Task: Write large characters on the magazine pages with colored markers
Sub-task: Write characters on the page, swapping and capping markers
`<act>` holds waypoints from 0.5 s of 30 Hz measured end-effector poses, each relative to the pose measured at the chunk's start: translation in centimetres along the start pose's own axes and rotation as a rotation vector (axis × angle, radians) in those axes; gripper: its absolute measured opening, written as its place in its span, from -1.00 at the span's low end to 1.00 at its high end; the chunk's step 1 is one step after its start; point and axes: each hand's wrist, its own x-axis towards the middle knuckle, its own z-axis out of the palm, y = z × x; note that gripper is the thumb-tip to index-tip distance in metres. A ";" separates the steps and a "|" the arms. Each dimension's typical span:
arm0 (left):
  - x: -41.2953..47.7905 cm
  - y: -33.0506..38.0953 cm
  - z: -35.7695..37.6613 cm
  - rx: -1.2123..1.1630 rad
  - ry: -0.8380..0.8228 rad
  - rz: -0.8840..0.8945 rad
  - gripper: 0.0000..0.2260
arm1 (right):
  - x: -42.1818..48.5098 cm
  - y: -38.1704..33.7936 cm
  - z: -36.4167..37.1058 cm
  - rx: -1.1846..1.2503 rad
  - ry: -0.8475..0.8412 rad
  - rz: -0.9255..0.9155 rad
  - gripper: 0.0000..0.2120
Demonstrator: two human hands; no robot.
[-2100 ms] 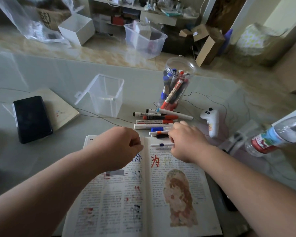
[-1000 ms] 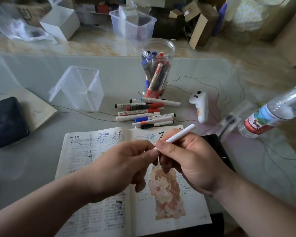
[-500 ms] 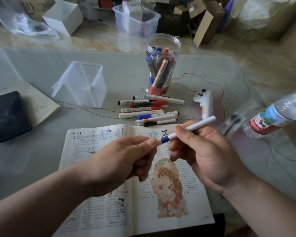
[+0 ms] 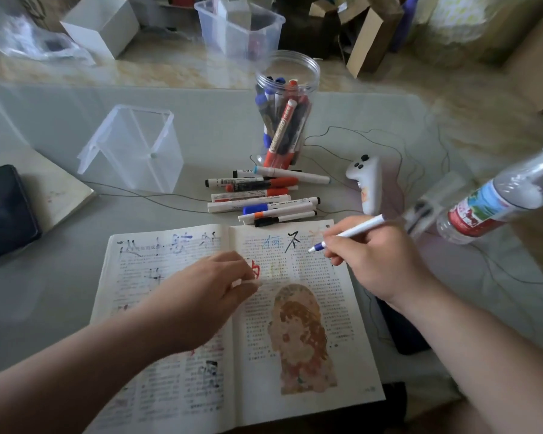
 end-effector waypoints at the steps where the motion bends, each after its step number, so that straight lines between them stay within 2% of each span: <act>1: 0.2 -0.3 0.1 -0.001 -0.014 -0.009 -0.74 | -0.1 0.3 0.1 -0.002 -0.006 0.012 -0.85; 7: 0.6 -0.3 -0.3 0.012 -0.085 -0.071 -0.75 | -0.4 1.6 1.3 -0.166 -0.030 0.009 -0.89; 15: 0.6 -0.1 -0.5 0.062 -0.192 -0.120 -0.72 | -0.2 2.4 2.0 -0.150 -0.066 -0.035 -0.90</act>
